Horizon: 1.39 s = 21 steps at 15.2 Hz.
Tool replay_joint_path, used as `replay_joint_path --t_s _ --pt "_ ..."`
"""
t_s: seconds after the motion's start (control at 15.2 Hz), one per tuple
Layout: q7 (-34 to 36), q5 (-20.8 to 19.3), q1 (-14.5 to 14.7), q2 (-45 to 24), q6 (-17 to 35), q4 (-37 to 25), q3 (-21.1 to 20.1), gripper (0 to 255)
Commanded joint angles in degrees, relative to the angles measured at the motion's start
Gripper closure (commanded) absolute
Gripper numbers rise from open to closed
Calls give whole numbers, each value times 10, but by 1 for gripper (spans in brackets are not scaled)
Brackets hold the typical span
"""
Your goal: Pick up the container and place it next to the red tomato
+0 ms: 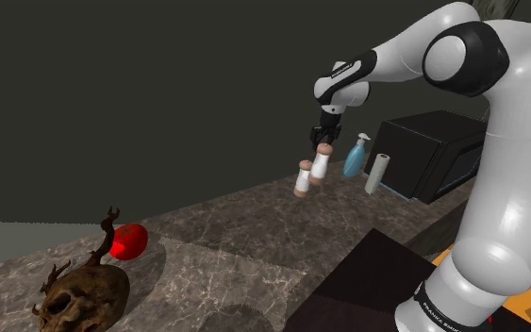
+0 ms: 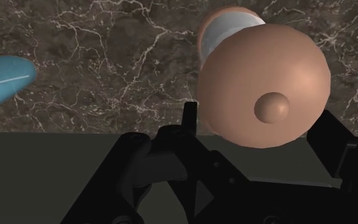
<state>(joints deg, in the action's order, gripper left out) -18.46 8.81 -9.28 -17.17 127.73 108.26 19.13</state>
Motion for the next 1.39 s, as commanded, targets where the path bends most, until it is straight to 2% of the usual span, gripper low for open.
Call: replay_joint_path --t_s 0.0,1.32 --pt "3 -4 1 8 -12 -5 1 255" --pt "23 -30 5 57 -151 -98 9 255"
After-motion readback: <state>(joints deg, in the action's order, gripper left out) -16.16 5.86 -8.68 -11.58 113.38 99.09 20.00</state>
